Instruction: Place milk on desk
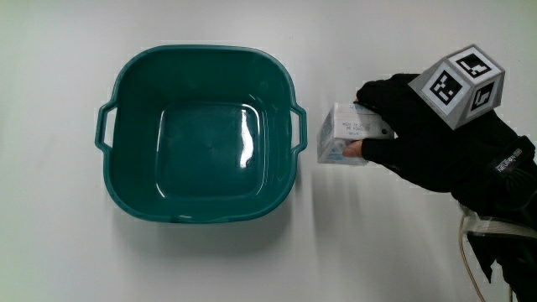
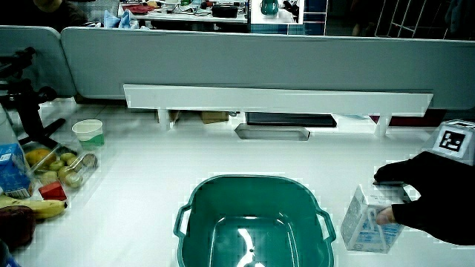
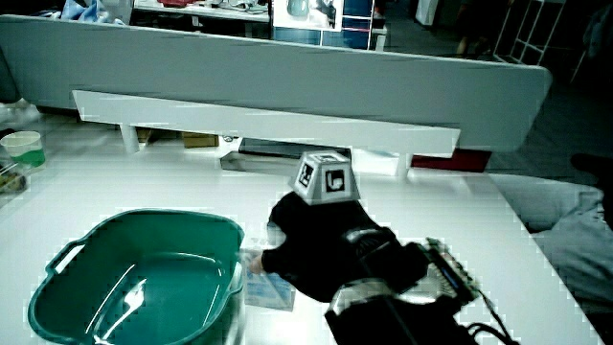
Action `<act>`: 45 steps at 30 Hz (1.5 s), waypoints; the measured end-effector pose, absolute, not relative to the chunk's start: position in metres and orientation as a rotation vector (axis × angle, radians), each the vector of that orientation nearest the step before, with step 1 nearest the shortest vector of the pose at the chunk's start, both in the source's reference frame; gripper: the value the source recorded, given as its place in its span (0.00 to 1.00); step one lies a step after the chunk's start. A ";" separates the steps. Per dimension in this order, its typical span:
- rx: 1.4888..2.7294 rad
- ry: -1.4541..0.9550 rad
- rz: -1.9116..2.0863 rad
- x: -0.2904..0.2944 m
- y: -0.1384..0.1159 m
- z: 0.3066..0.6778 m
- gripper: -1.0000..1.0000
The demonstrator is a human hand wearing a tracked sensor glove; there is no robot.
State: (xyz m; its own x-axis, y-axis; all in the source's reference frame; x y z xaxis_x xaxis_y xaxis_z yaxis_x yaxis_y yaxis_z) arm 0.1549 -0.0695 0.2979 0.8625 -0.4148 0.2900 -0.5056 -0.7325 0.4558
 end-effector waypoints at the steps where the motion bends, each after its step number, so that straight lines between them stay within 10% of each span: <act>1: 2.495 -0.660 0.224 0.156 -0.070 0.301 0.50; 45: 2.389 -0.508 0.326 0.185 -0.067 0.377 0.45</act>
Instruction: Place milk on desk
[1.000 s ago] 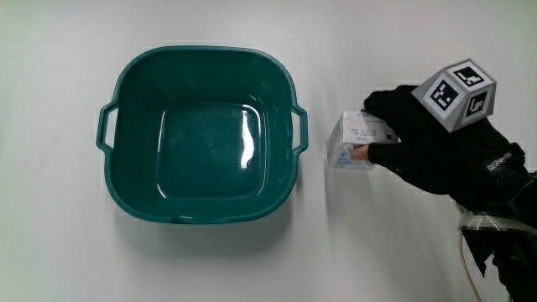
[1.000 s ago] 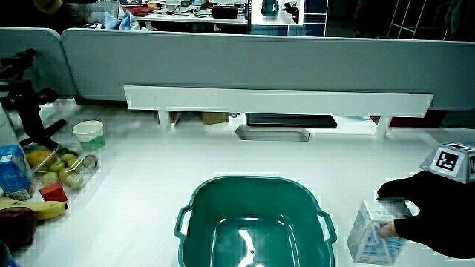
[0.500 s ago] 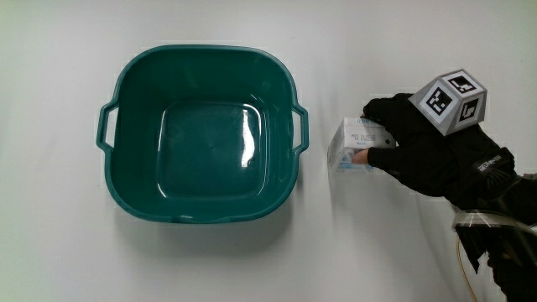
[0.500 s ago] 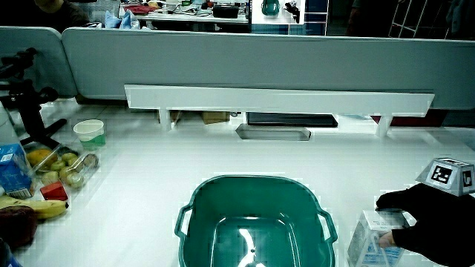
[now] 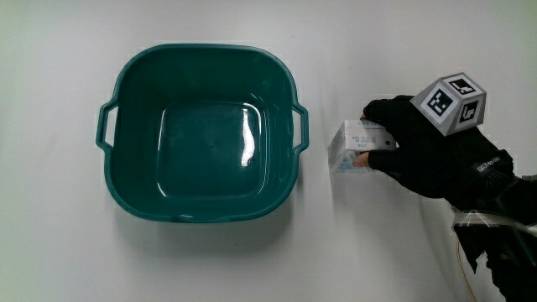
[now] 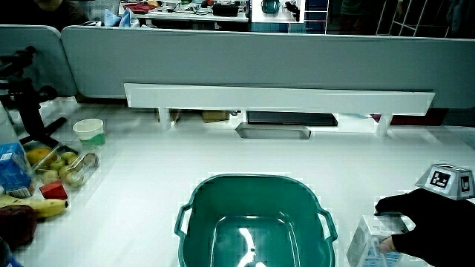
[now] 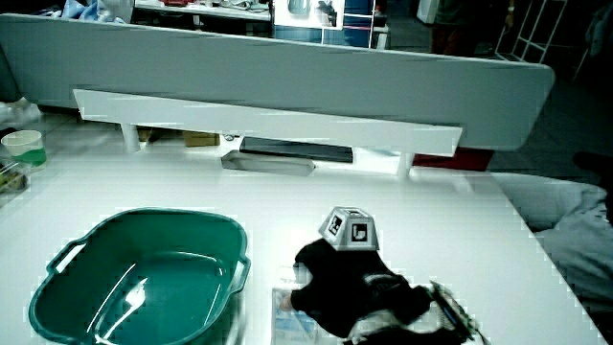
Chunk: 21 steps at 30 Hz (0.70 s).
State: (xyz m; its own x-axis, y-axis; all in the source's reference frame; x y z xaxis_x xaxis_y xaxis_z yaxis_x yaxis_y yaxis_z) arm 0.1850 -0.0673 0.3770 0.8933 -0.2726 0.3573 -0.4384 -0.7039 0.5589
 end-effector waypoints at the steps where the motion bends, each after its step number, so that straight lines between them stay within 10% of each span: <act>1: 2.379 -0.510 0.327 0.185 -0.067 0.377 0.42; 21: 2.411 -0.666 0.241 0.128 -0.018 0.304 0.00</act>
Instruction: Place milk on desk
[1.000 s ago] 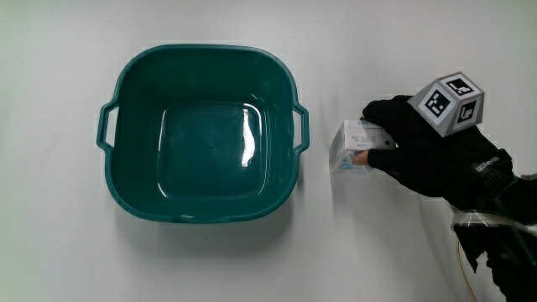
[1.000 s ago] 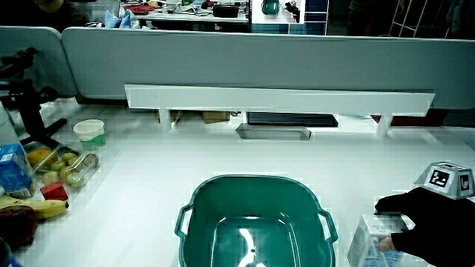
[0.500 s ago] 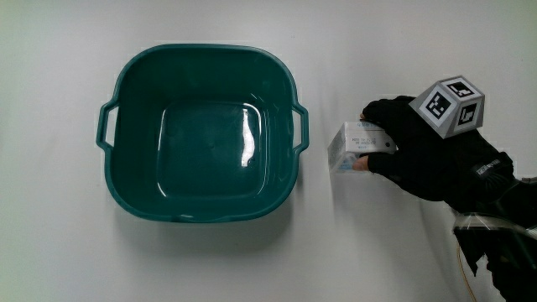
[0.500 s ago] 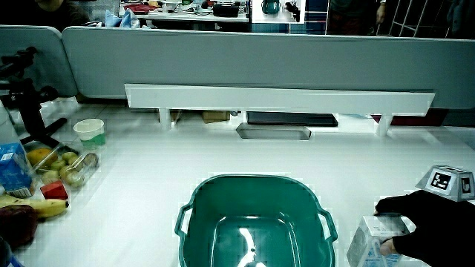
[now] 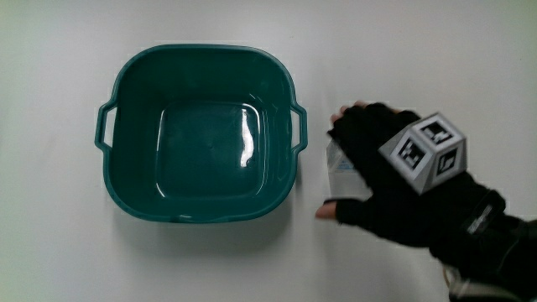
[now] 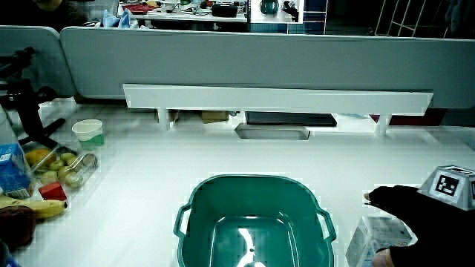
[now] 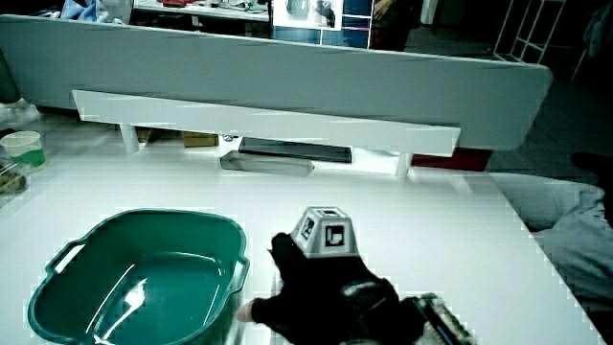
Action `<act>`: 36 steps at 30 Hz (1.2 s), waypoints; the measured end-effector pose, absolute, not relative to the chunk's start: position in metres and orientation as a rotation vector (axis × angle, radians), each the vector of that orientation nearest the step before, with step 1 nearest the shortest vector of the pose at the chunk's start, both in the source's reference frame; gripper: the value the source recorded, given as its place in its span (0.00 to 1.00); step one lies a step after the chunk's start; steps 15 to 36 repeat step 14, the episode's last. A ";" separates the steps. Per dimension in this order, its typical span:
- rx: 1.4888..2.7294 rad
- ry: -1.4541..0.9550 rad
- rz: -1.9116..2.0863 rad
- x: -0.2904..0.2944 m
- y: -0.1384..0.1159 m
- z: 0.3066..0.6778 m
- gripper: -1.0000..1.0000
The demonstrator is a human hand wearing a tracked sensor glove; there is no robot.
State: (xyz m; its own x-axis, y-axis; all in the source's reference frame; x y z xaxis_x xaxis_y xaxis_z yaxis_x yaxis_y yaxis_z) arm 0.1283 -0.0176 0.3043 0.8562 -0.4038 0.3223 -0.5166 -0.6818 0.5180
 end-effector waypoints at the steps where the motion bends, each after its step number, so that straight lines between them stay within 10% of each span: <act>1: 2.405 -0.697 0.240 0.120 -0.012 0.296 0.00; 12: 2.101 -0.986 0.276 0.061 0.044 0.302 0.00; 36: 2.092 -1.042 0.251 0.052 0.049 0.299 0.00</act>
